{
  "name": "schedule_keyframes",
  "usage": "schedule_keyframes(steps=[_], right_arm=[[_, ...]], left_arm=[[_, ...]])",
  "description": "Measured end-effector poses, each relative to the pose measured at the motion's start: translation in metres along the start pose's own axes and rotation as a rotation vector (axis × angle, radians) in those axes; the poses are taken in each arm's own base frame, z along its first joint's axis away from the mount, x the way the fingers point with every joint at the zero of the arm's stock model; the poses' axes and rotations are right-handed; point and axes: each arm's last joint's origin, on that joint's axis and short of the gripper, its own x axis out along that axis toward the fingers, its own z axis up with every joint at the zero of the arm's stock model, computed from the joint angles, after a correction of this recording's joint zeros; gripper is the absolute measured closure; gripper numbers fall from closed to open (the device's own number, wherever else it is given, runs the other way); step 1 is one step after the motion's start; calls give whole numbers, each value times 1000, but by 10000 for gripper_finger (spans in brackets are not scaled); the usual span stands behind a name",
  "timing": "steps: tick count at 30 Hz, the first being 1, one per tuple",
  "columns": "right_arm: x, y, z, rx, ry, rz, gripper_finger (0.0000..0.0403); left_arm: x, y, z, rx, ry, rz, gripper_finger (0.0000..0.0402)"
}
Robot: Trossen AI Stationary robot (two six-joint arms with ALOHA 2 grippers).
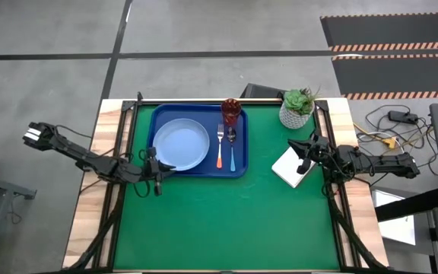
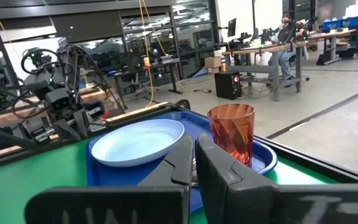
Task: Pick and place plate/cup/fork/spoon on tray
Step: Return to Home Position
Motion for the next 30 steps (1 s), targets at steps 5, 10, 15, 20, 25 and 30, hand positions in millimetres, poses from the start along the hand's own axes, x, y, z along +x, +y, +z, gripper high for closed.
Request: schedule_keyframes(steps=[5, 10, 15, 20, 25, 30], right_arm=[[0, 0, 0, 0, 0, 0, 394], [0, 0, 0, 0, 0, 0, 394], [0, 0, 0, 0, 0, 0, 394], [0, 0, 0, 0, 0, 0, 394], [0, 0, 0, 0, 0, 0, 394], [0, 0, 0, 0, 0, 0, 394]], left_arm=[[2, -1, -3, 18, 27, 3, 366], [3, -1, -6, 36, 54, 7, 366], [5, -2, -9, 54, 81, 10, 366], [6, -3, -12, 70, 105, 13, 366], [7, -3, -15, 85, 129, 16, 366], [8, -3, -18, 98, 148, 18, 366]])
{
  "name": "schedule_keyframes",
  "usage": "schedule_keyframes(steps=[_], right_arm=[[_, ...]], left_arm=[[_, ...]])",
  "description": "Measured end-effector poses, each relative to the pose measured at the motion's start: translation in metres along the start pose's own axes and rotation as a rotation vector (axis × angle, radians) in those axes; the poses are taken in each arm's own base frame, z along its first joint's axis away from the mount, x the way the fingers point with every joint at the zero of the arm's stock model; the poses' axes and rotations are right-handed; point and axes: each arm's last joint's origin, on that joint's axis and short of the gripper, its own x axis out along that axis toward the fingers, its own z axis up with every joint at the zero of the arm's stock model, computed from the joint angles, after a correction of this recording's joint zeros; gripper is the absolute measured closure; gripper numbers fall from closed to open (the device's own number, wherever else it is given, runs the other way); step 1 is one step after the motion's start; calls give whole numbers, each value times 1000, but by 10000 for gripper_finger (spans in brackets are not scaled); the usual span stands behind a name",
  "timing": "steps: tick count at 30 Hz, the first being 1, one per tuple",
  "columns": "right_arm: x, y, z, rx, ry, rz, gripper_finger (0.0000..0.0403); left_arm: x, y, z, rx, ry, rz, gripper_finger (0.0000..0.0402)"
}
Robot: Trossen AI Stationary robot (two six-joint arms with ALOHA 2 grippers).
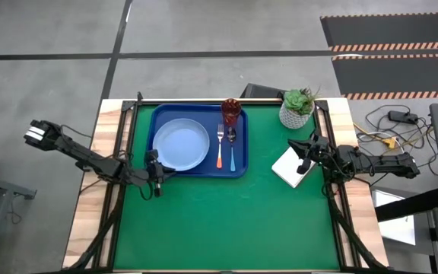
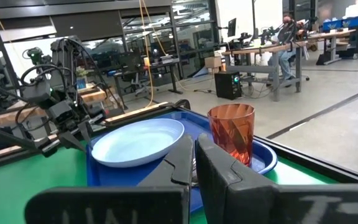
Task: Pick and place plate/cup/fork/spoon on tray
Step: Return to Home Position
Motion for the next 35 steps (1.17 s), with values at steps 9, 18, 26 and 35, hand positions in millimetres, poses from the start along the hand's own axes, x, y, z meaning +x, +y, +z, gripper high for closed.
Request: schedule_keyframes(steps=[9, 18, 26, 35], right_arm=[[0, 0, 0, 1, 0, 0, 394], [0, 0, 0, 1, 0, 0, 394], [0, 0, 0, 0, 0, 0, 394], [0, 0, 0, 1, 0, 0, 394]], left_arm=[[2, -1, -3, 19, 28, 3, 366], [3, -1, -4, 24, 35, 6, 366], [3, -1, -4, 23, 36, 6, 366], [3, -1, -4, 23, 35, 6, 366]])
